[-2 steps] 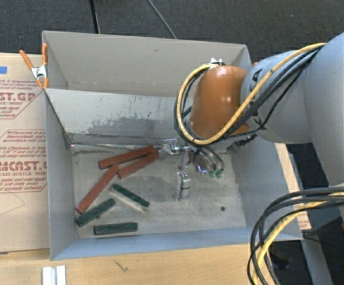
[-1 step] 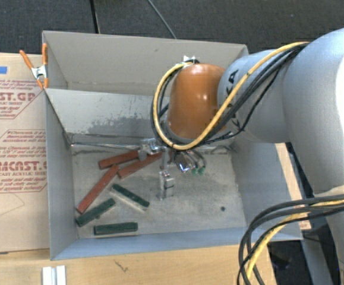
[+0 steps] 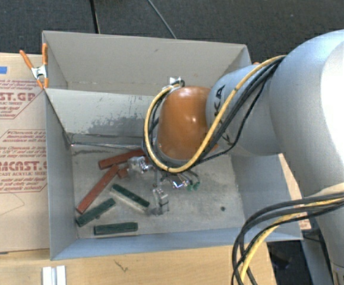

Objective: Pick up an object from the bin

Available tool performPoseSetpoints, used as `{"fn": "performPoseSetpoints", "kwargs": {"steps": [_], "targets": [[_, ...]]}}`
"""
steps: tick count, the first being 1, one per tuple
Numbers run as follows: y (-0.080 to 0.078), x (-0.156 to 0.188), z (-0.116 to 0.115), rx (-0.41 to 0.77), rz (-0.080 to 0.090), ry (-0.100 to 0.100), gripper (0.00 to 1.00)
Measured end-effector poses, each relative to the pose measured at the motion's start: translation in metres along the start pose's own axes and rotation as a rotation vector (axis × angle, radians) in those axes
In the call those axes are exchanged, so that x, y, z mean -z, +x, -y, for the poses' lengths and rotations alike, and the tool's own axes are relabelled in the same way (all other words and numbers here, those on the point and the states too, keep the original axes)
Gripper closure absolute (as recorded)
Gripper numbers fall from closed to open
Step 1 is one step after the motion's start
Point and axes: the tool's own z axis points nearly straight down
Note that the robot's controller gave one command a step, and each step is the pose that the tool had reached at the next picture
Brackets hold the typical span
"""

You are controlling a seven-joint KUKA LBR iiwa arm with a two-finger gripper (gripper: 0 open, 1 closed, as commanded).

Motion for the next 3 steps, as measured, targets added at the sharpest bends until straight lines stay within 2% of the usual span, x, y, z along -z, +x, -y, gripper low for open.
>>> {"fn": "performPoseSetpoints", "kwargs": {"steps": [1,2,3], "targets": [[-0.054,-0.009,-0.035,0.078,0.0,0.0,1.0],[-0.054,-0.009,-0.035,0.078,0.0,0.001,1.0],[-0.064,0.121,-0.02,0.107,-0.002,0.002,1.0]]}}
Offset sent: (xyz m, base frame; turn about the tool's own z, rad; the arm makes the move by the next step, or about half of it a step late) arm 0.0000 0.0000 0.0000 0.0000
